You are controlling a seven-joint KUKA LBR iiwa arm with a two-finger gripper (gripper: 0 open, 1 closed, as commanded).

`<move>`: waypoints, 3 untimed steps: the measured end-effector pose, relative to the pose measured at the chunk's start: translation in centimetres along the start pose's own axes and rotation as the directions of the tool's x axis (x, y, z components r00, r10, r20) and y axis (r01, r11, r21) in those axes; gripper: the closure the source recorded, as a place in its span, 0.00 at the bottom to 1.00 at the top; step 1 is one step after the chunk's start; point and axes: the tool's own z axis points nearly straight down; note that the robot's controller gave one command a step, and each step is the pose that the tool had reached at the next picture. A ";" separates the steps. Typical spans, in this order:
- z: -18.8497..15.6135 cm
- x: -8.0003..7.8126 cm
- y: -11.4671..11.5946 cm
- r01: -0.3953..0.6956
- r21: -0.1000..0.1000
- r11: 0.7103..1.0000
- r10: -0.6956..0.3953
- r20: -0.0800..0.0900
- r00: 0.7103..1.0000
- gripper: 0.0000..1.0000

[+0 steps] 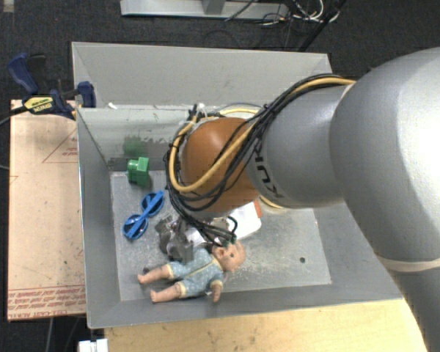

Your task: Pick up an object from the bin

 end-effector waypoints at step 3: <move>-1.9 1.7 2.4 0.206 0.000 0.979 -0.206 0.000 0.979 1.00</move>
Offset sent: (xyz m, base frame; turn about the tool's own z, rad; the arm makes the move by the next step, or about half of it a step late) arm 0.0000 0.0000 0.0000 0.0000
